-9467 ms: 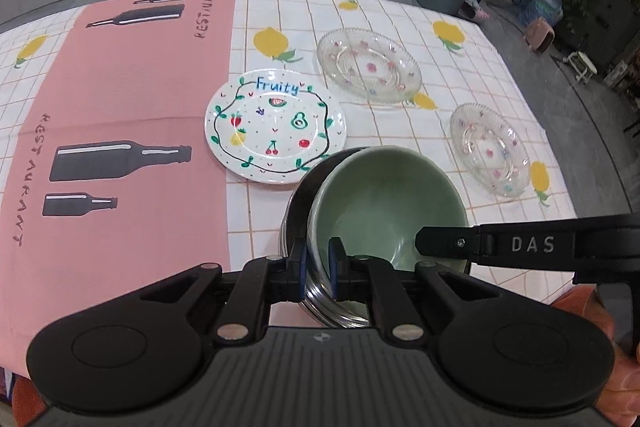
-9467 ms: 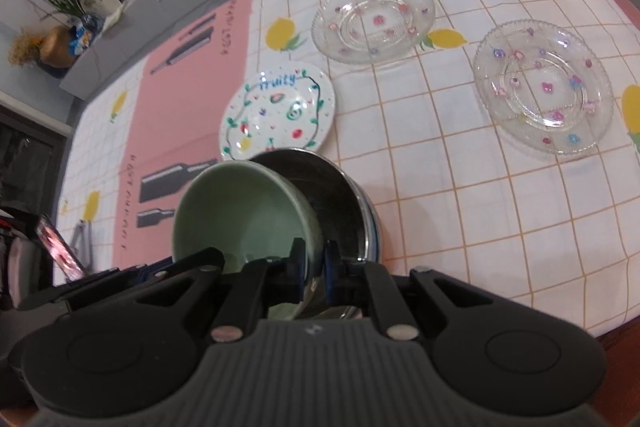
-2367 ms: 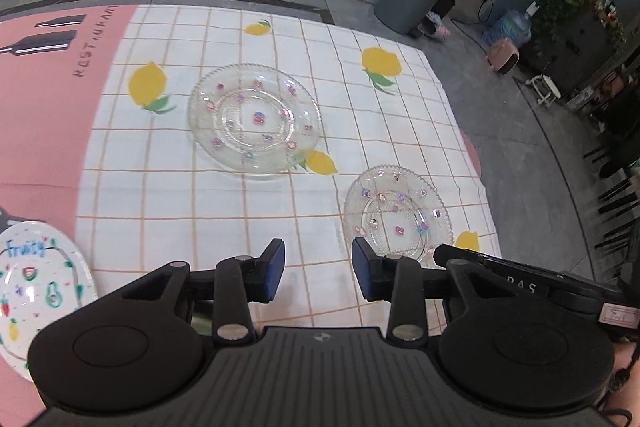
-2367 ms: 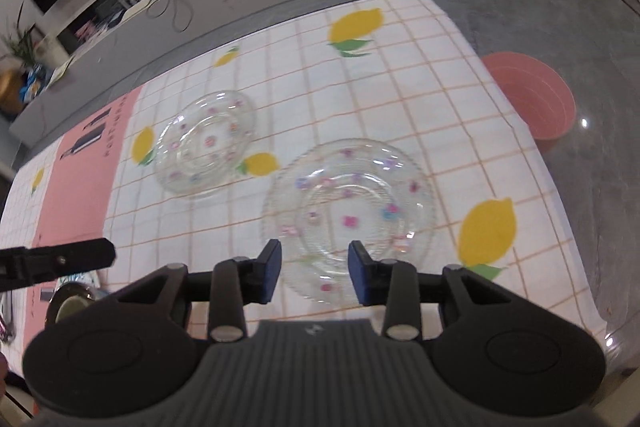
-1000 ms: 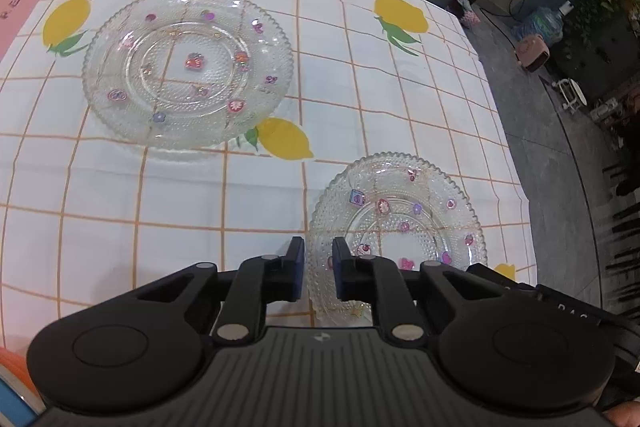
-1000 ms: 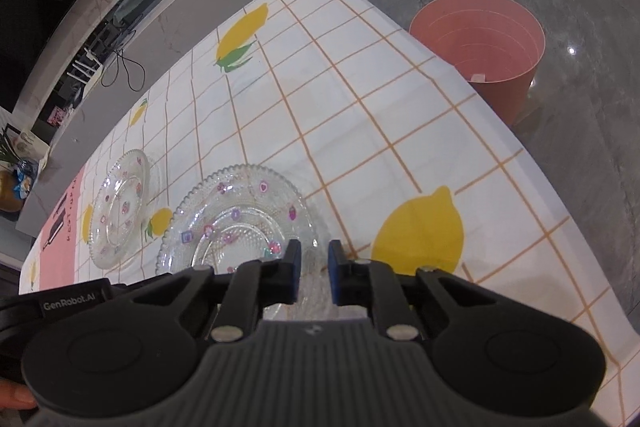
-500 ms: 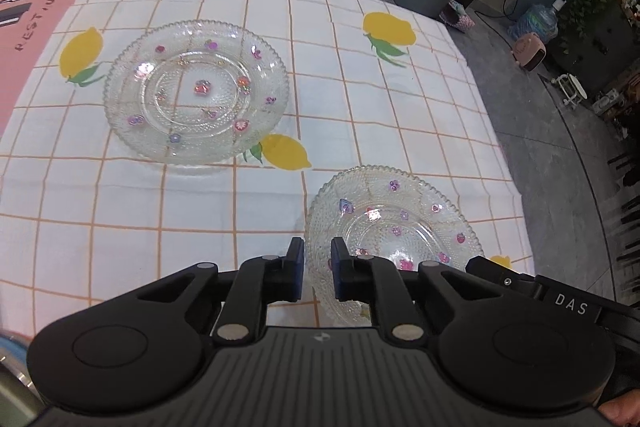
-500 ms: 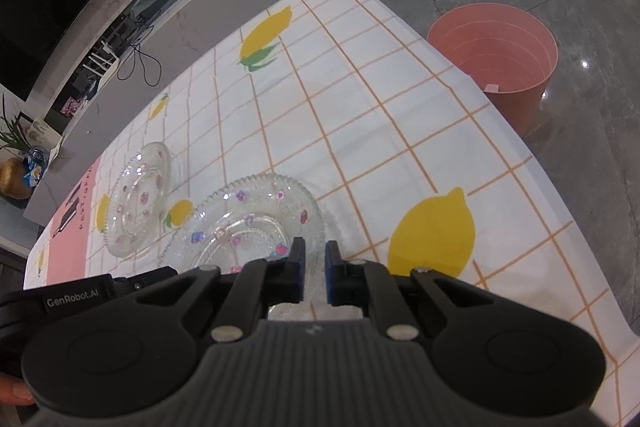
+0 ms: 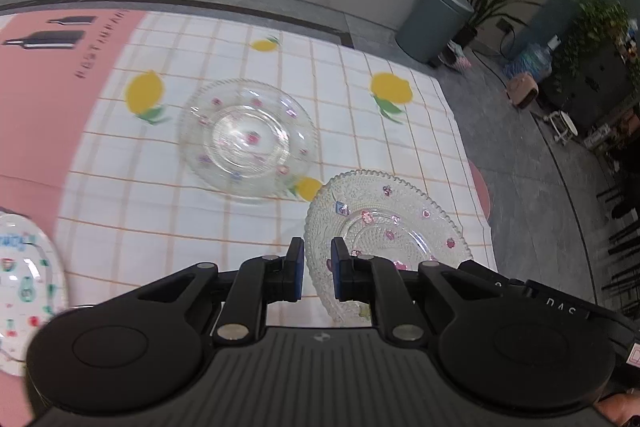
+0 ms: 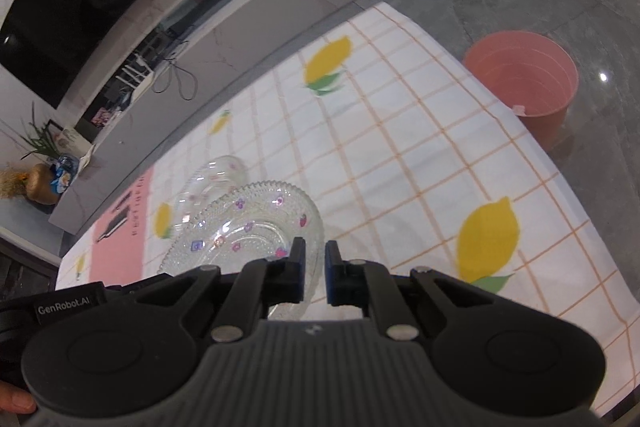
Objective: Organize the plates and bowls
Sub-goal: 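Lift the glass plate with both tools and carry it over the 'Fruity' plate, then lower the clear glass plate onto the 'Fruity' plate with both tools, then open both tools to release the glass plate, then move both tools to the other clear glass plate and grasp its rim, then lift the second glass plate with both tools and carry it to the plate stack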
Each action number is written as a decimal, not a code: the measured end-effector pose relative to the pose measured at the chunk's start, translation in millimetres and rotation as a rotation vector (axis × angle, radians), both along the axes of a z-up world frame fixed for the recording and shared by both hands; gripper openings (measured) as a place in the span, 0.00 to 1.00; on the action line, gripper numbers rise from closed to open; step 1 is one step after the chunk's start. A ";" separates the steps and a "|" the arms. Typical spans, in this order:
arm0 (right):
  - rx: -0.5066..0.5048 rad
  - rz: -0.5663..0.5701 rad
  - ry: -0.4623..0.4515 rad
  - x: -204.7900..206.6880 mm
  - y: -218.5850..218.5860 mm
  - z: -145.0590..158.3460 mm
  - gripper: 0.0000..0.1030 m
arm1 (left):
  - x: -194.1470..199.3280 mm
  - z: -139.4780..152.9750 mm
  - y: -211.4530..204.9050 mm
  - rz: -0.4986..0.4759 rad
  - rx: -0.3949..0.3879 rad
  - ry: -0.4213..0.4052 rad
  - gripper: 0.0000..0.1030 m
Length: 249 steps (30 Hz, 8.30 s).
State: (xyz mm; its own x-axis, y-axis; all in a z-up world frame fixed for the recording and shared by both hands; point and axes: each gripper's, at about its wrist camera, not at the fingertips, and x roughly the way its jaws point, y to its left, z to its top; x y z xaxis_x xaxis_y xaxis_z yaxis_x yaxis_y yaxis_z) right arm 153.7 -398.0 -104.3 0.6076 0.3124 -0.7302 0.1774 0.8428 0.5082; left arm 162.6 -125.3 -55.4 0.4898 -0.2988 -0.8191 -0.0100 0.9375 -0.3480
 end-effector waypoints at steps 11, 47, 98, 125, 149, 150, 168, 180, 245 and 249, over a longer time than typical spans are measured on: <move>0.009 0.072 -0.032 -2.5 70.4 40.9 0.07 | -22.9 31.3 80.3 0.111 -0.059 -0.054 0.14; -0.158 0.520 0.140 46.3 327.7 10.4 0.07 | -83.4 -42.4 308.0 0.477 -0.239 0.047 0.14; -0.476 0.756 0.315 52.0 384.8 -37.8 0.04 | -93.9 -76.2 296.0 0.378 -0.063 0.167 0.14; -0.424 0.698 0.201 50.9 356.8 -0.8 0.29 | -78.4 -27.9 279.4 0.307 0.015 0.040 0.36; -0.216 0.298 0.256 97.9 193.2 -0.3 0.40 | 25.6 -2.0 174.6 -0.126 0.035 -0.030 0.37; -0.217 0.285 0.256 100.3 189.1 -2.1 0.40 | 30.3 -4.0 173.2 -0.131 0.027 -0.028 0.37; -0.194 0.147 0.211 155.4 156.0 -37.7 0.40 | 102.7 -47.1 152.3 -0.180 0.019 -0.024 0.37; -0.150 0.115 0.209 177.7 147.4 -63.9 0.44 | 137.3 -83.1 147.4 -0.148 -0.101 0.012 0.47; -0.046 0.257 0.124 106.0 218.8 15.8 0.09 | 38.2 -8.8 225.9 0.031 -0.094 -0.092 0.12; -0.054 0.318 0.110 92.8 244.8 25.7 0.08 | 13.0 -3.6 252.5 0.092 -0.094 -0.088 0.12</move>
